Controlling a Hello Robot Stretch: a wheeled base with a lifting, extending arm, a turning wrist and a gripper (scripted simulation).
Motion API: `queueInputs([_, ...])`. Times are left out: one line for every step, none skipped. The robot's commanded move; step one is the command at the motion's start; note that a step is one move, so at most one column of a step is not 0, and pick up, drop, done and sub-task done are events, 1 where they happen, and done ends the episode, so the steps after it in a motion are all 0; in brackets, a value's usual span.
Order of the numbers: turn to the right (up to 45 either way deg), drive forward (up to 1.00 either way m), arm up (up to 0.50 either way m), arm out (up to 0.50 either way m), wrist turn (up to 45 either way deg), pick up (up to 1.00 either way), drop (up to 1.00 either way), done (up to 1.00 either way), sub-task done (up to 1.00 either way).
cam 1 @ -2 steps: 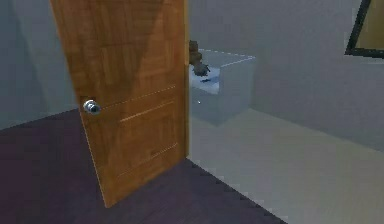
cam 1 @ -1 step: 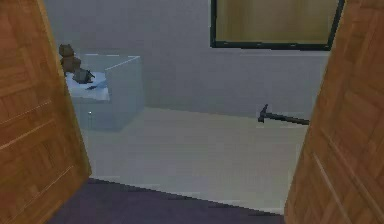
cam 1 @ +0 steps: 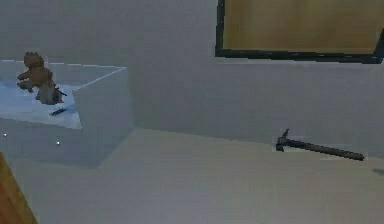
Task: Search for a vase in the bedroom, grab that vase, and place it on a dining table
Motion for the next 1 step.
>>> queueInputs([33.0,0.0,0.0,0.0,0.0,0.0,0.0,0.0,0.0])
